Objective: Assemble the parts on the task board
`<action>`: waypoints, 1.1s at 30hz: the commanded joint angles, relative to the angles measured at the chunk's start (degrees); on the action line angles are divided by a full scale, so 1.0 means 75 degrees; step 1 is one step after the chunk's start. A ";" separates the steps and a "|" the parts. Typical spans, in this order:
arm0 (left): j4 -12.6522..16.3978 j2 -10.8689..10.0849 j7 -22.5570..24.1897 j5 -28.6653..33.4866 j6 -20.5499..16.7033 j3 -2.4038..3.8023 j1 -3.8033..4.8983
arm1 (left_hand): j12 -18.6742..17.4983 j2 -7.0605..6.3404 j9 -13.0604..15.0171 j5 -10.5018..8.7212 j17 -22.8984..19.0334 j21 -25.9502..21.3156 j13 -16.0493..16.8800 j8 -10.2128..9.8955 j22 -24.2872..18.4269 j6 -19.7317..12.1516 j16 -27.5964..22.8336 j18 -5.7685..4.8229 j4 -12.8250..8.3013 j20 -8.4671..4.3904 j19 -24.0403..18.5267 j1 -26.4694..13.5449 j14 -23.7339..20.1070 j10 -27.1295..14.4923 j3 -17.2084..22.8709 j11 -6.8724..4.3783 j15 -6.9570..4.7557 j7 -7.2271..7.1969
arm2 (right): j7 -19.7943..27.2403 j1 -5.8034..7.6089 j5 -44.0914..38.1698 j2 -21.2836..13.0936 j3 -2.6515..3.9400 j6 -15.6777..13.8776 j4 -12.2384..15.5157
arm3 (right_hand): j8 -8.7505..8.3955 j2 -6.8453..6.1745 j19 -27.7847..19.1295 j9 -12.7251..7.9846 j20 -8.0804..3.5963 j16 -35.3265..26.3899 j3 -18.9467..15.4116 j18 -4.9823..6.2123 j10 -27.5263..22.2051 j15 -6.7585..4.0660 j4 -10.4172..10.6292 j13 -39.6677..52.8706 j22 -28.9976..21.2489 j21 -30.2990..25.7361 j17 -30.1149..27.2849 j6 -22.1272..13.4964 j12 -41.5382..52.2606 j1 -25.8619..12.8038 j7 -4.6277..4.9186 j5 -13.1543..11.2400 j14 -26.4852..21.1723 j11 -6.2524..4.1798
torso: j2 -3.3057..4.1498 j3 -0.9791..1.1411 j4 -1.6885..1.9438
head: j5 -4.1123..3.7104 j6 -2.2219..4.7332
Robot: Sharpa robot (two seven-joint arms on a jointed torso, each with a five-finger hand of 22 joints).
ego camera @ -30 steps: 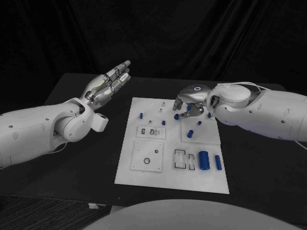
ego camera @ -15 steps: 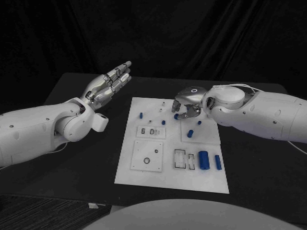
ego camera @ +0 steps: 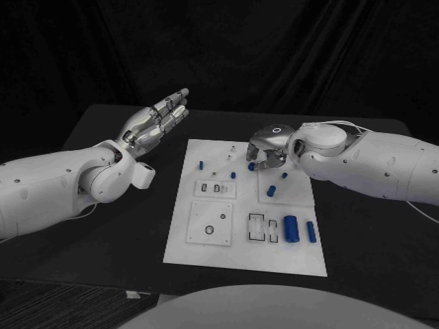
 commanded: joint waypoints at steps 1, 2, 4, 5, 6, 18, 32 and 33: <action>0.0010 0.0013 0.0066 -0.0007 0.0128 0.0007 -0.0009 | -0.0050 0.0032 0.0010 0.0030 -0.0009 -0.0025 -0.0013 0.0039 -0.0013 0.0049 -0.0028 0.0142 -0.0013 0.0054 -0.0022 0.0071 -0.0003 0.0005 0.0040 0.0032 0.0050 0.0006 | -0.0133 -0.0041 -0.0014 0.0033 0.0005 0.0040 -0.0067 | 0.0018 0.0002 -0.0025 0.0011 0.0006 -0.0045 0.0072 -0.0039 0.0071 -0.0007 -0.0002 0.0003 -0.0002 -0.0072 -0.0042 0.0083 0.0027 0.0084 0.0016 0.0018 -0.0037 -0.0014 | 0.0005 0.0007 0.0010 | -0.0006 0.0002; 0.0011 0.0013 0.0064 -0.0007 0.0132 0.0007 -0.0009 | -0.0050 0.0032 0.0010 0.0030 -0.0009 -0.0025 -0.0013 0.0039 -0.0013 0.0049 -0.0028 0.0142 -0.0013 0.0054 -0.0022 0.0071 -0.0003 0.0005 0.0040 0.0032 0.0050 0.0006 | -0.0126 -0.0049 -0.0014 0.0044 0.0005 0.0023 -0.0086 | 0.0022 0.0001 -0.0053 0.0014 -0.0002 -0.0082 0.0103 -0.0026 0.0082 -0.0021 -0.0014 0.0000 -0.0027 -0.0127 -0.0092 0.0107 0.0023 0.0111 0.0010 0.0014 -0.0058 -0.0028 | 0.0008 0.0007 0.0015 | -0.0009 0.0002; 0.0013 0.0009 0.0061 -0.0007 0.0134 0.0007 -0.0009 | -0.0050 0.0031 0.0012 0.0033 -0.0009 -0.0025 -0.0013 0.0042 -0.0013 0.0067 -0.0028 0.0141 -0.0015 0.0063 -0.0022 0.0075 -0.0003 0.0005 0.0044 0.0038 0.0061 0.0012 | -0.0111 -0.0062 -0.0014 0.0063 0.0005 -0.0015 -0.0115 | 0.0030 0.0007 -0.0054 0.0019 -0.0014 -0.0083 0.0140 -0.0025 0.0101 -0.0039 -0.0022 -0.0001 -0.0018 -0.0128 -0.0090 0.0142 0.0022 0.0136 0.0007 0.0008 -0.0063 -0.0052 | 0.0006 0.0005 0.0012 | -0.0013 0.0002; 0.0014 0.0007 0.0058 -0.0007 0.0135 0.0007 -0.0009 | -0.0050 0.0031 0.0012 0.0033 -0.0009 -0.0025 -0.0013 0.0042 -0.0013 0.0067 -0.0028 0.0141 -0.0015 0.0063 -0.0022 0.0075 -0.0003 0.0005 0.0044 0.0038 0.0061 0.0012 | -0.0102 -0.0068 -0.0014 0.0076 0.0005 -0.0038 -0.0132 | 0.0059 0.0016 -0.0052 0.0034 -0.0030 -0.0081 0.0184 -0.0026 0.0159 -0.0060 -0.0023 0.0002 -0.0004 -0.0128 -0.0087 0.0226 0.0034 0.0154 -0.0012 -0.0008 -0.0064 -0.0076 | 0.0006 0.0003 0.0005 | -0.0007 0.0002; 0.0014 0.0006 0.0056 -0.0007 0.0136 0.0007 -0.0009 | -0.0050 0.0031 0.0012 0.0033 -0.0009 -0.0025 -0.0013 0.0042 -0.0013 0.0067 -0.0028 0.0141 -0.0015 0.0063 -0.0022 0.0075 -0.0003 0.0005 0.0044 0.0038 0.0061 0.0012 | -0.0095 -0.0073 -0.0014 0.0086 0.0005 -0.0054 -0.0144 | 0.0075 0.0021 -0.0049 0.0042 -0.0043 -0.0072 0.0217 -0.0027 0.0213 -0.0073 -0.0022 0.0004 0.0006 -0.0127 -0.0075 0.0282 0.0045 0.0167 -0.0024 -0.0022 -0.0059 -0.0098 | 0.0007 0.0003 0.0004 | -0.0007 0.0002; 0.0004 0.0027 0.0022 -0.0007 0.0170 0.0007 -0.0009 | -0.0050 0.0031 0.0012 0.0071 -0.0009 -0.0025 -0.0013 0.0044 -0.0013 0.0077 -0.0028 0.0137 -0.0023 0.0092 -0.0022 0.0097 -0.0003 0.0005 0.0065 0.0057 0.0093 0.0030 | -0.0024 -0.0120 -0.0014 0.0176 0.0005 -0.0078 -0.0201 | -0.0029 -0.0166 -0.0029 0.0006 -0.0076 -0.0076 0.0236 -0.0037 0.0269 -0.0082 0.0071 -0.0012 0.0051 -0.0155 -0.0092 0.0239 -0.0001 0.0055 -0.0010 -0.0274 -0.0042 -0.0081 | -0.0004 0.0000 -0.0005 | 0.0025 0.0002; -0.0009 0.0040 -0.0027 -0.0007 0.0190 0.0007 -0.0009 | -0.0050 0.0032 0.0015 0.0138 -0.0009 -0.0025 -0.0013 0.0048 -0.0013 0.0104 -0.0028 0.0136 -0.0035 0.0121 -0.0022 0.0138 -0.0003 0.0005 0.0100 0.0070 0.0119 0.0043 | -0.0014 -0.0135 -0.0014 0.0222 0.0005 -0.0085 -0.0231 | -0.0077 -0.0216 -0.0054 -0.0035 -0.0068 -0.0138 0.0264 -0.0026 0.0154 -0.0075 0.0096 -0.0013 0.0042 -0.0239 -0.0171 -0.0009 -0.0012 0.0056 -0.0028 -0.0348 -0.0081 -0.0060 | -0.0007 0.0005 0.0002 | 0.0025 0.0002; -0.0011 0.0040 -0.0032 -0.0007 0.0190 0.0007 -0.0009 | -0.0050 0.0032 0.0015 0.0138 -0.0009 -0.0025 -0.0013 0.0048 -0.0013 0.0104 -0.0028 0.0136 -0.0035 0.0121 -0.0022 0.0138 -0.0003 0.0005 0.0100 0.0070 0.0119 0.0043 | -0.0013 -0.0135 -0.0014 0.0224 0.0005 -0.0088 -0.0230 | -0.0078 -0.0225 -0.0054 -0.0038 -0.0067 -0.0134 0.0262 -0.0026 0.0136 -0.0074 0.0102 -0.0013 0.0045 -0.0243 -0.0166 -0.0043 -0.0012 0.0050 -0.0034 -0.0356 -0.0081 -0.0061 | -0.0005 0.0005 0.0001 | 0.0025 0.0002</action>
